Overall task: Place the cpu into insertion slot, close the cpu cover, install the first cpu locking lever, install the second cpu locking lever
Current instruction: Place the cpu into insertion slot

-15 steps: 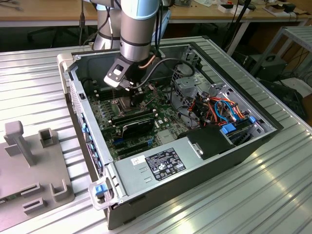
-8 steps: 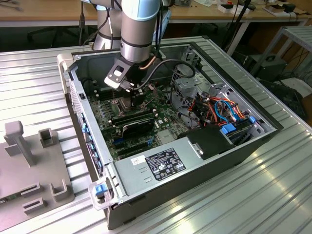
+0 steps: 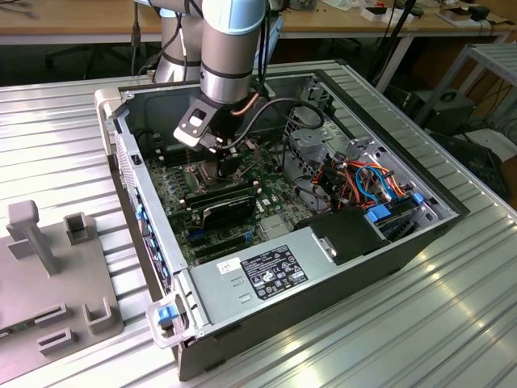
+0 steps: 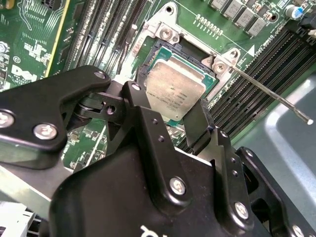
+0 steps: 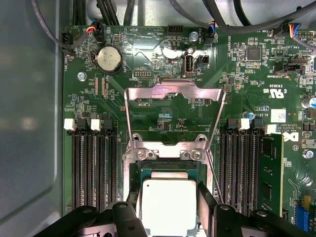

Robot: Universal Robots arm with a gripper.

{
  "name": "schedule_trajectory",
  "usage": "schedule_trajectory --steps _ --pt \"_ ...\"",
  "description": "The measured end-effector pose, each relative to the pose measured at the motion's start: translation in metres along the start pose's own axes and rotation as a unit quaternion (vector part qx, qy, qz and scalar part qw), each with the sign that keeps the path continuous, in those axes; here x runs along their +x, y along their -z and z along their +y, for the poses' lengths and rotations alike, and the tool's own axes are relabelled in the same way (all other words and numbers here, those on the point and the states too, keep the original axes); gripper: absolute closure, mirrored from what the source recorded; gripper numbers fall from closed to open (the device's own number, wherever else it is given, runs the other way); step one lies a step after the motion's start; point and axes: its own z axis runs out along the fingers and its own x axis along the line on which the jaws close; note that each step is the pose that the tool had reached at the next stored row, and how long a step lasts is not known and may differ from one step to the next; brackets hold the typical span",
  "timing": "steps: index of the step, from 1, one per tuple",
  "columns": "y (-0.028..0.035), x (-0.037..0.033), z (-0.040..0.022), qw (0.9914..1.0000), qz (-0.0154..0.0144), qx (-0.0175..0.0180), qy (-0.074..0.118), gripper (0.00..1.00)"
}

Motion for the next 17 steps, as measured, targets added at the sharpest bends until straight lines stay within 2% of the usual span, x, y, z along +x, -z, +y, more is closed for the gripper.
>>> schedule_trajectory --steps 4,11,17 --pt "-0.004 0.0001 0.0 1.0 0.0 0.0001 0.0 0.45" --pt "-0.0047 0.0001 0.0015 1.0 0.0 0.0001 0.0 0.45" --pt "-0.0078 0.0001 0.0016 1.0 -0.0002 0.0005 0.0 0.45"
